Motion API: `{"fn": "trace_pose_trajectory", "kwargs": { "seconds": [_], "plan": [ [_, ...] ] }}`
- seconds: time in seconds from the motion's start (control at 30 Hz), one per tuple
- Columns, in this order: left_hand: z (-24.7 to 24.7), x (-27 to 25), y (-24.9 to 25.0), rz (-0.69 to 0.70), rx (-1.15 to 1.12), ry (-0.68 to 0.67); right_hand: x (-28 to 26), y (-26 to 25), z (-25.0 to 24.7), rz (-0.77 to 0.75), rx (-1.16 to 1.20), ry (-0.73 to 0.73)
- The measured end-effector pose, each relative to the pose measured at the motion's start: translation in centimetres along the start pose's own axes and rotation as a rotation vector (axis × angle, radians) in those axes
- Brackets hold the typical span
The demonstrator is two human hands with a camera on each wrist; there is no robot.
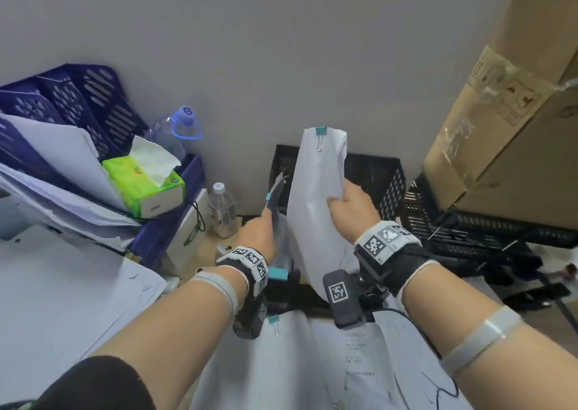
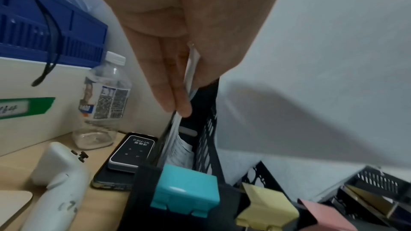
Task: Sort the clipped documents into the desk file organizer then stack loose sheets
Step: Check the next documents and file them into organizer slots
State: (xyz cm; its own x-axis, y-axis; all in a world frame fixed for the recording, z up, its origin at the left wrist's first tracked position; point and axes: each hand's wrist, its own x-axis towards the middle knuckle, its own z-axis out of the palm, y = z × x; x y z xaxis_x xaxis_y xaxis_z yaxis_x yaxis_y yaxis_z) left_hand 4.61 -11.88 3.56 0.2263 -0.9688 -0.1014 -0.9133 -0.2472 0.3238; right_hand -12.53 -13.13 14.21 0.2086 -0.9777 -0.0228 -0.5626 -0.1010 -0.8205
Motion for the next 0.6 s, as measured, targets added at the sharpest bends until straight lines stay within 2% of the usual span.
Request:
{"fn": "trace_pose_trajectory", "kwargs": {
  "seconds": [0.1,0.2,0.4,0.5,0.57,0.6],
  "plan": [
    [-0.9,0.3,-0.5,0.020,-0.078,0.063,1.4,-0.1,2.6,0.004,-0.006,0.070],
    [-1.7,0.3,-0.4,0.027,-0.139,0.119,2.6,-0.1,5.1,0.047,0.093,0.109],
    [-2.7,-0.3,-0.4,0.040,-0.169,0.105,3.7,2.2,9.3,0.269,-0.111,-0.128],
    [-2.6,-0.7,-0.6,0.053,-0.200,0.116,3.7,2.6,10.6,0.241,-0.083,-0.062],
    [-2.6,-0.8,-0.7,0.047,-0.229,0.124,3.9,2.7,11.1,0.201,-0.186,-0.042],
    [-2.5,-0.9,-0.7,0.044,-0.250,0.124,3.9,2.7,11.2,0.199,-0.247,-0.076]
  ]
}}
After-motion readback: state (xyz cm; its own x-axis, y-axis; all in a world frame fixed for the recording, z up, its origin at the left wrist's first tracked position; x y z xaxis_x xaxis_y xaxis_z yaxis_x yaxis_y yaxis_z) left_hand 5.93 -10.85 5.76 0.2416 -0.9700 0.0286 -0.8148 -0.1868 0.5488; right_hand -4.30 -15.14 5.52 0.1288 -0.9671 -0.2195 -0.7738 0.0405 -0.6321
